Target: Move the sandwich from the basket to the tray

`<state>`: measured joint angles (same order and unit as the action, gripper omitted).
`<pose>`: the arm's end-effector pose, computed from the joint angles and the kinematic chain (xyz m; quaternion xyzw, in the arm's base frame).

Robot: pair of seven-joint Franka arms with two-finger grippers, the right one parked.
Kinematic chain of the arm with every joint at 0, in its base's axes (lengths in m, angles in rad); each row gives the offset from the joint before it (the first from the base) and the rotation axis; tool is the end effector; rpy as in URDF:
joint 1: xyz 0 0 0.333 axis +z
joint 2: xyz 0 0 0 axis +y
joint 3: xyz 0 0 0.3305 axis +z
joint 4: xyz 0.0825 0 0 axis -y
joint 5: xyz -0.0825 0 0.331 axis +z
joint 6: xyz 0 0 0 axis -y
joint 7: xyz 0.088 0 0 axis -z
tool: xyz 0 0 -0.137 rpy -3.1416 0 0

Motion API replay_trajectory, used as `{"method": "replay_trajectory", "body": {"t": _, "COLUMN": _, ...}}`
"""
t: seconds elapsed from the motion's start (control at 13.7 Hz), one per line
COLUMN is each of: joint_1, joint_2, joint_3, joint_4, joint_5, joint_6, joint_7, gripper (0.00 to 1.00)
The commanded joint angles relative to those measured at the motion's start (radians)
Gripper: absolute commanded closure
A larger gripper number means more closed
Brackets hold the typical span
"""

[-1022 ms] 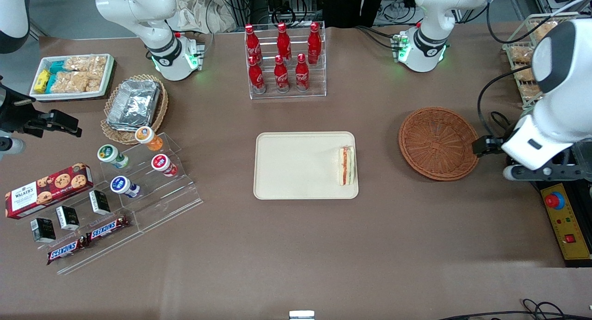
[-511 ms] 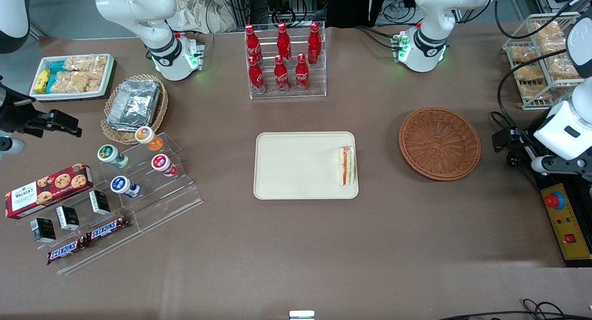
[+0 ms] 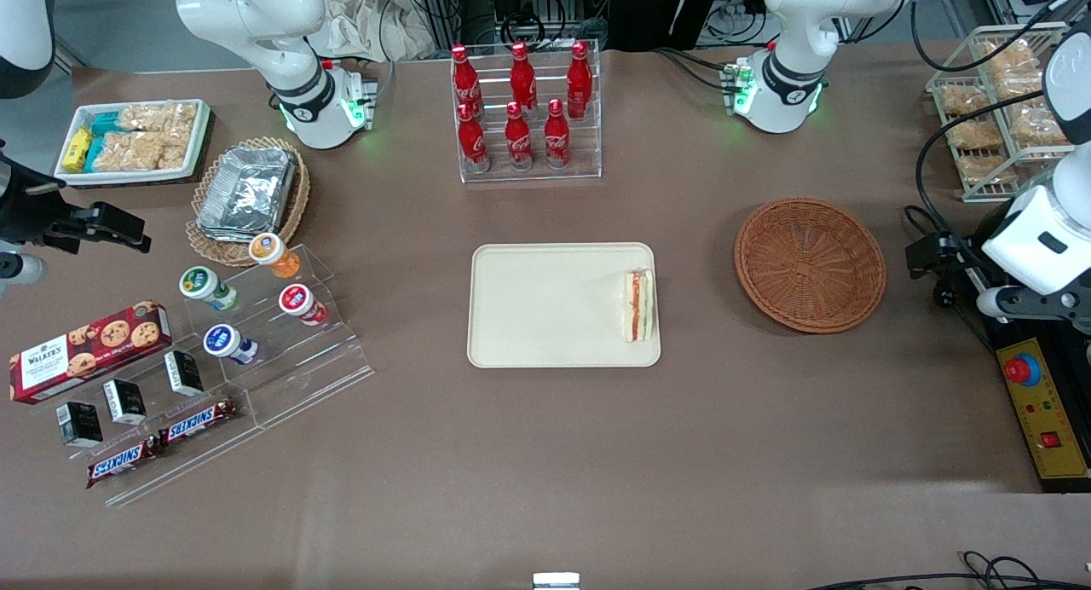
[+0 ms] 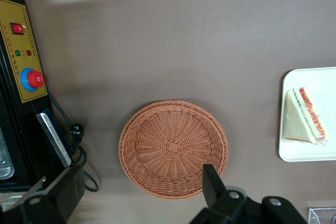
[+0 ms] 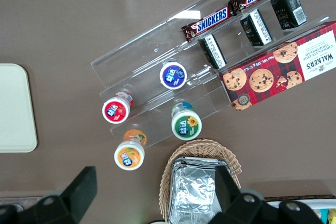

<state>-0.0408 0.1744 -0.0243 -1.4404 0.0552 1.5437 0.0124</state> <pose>0.5504 -0.0270 0.5693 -0.9983 0.0388 0.0348 0.0264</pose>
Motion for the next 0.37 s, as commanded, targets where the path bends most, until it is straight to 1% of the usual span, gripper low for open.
{"method": "replay_trajectory", "body": {"t": 0.0, "joint_1": 0.001, "joint_2": -0.004, "joint_3": 0.0, "joint_4": 0.014, "joint_5": -0.006, "joint_6": -0.026, "joint_7": 0.011, "gripper": 0.0}}
{"method": "replay_trajectory", "body": {"t": 0.29, "joint_1": 0.001, "joint_2": -0.006, "joint_3": 0.0, "joint_4": 0.015, "joint_5": -0.006, "joint_6": -0.028, "joint_7": 0.011, "gripper": 0.0}}
